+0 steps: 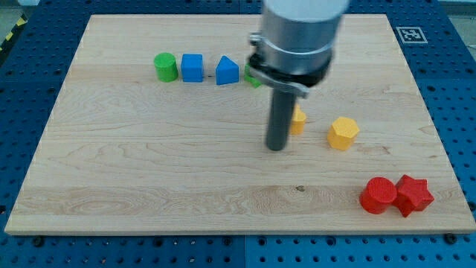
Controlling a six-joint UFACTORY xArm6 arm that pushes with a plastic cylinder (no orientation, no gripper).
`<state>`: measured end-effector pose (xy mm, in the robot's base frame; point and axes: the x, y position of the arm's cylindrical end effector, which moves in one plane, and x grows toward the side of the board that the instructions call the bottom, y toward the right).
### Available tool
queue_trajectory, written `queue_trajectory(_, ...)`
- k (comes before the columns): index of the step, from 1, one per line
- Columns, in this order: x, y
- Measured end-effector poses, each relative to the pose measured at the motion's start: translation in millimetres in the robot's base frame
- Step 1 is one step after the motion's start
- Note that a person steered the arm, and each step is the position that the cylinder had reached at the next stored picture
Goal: Slide the yellow blocks towards the red blocks
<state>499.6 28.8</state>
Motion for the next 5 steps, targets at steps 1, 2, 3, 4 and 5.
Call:
queue_trajectory(1, -17, -21)
queue_trajectory(2, -54, 21)
queue_trajectory(3, -58, 77)
queue_trajectory(4, -53, 103)
queue_trajectory(5, -44, 107)
